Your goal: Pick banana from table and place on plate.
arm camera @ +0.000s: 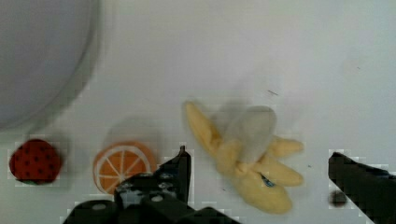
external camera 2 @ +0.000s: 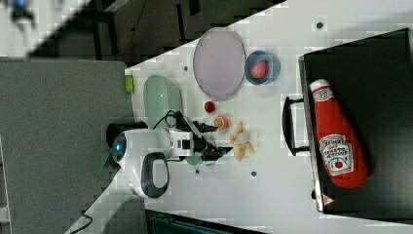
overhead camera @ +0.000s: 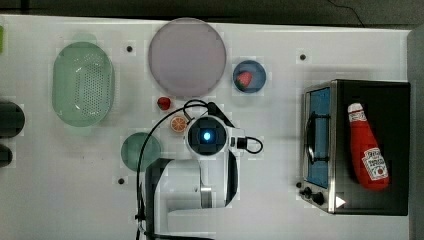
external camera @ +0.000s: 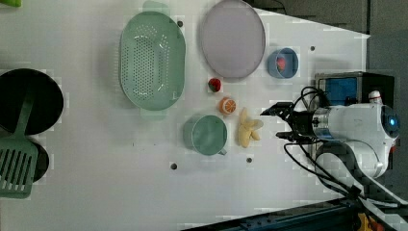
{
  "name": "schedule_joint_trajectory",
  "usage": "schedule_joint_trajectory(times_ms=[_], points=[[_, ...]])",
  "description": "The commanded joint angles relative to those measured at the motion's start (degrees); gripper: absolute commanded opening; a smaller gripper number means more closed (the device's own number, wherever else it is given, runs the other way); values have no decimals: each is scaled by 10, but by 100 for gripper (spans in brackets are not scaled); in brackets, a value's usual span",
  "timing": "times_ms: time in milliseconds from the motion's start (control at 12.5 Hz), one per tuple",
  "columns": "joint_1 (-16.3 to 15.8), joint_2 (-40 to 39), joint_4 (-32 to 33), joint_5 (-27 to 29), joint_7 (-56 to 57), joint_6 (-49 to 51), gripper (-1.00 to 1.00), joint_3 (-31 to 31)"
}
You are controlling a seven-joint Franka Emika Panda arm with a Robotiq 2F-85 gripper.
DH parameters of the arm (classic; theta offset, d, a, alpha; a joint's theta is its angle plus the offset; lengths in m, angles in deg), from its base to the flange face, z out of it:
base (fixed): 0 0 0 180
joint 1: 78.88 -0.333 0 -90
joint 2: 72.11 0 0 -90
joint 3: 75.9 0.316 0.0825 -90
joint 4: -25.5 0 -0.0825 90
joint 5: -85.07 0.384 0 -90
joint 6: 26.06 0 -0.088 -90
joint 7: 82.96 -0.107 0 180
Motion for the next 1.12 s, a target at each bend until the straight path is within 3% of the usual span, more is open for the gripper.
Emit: schedule_joint_trajectory(times_ms=[80,720,800,1120], points=[[2,-39,17,7,-63,-61,100,5],[2,-114,23,7,-126,-124,100,26],[2,-122,23,7,-126,-134,92,25],[2,-130,19,7,-126,-179,-5,26]])
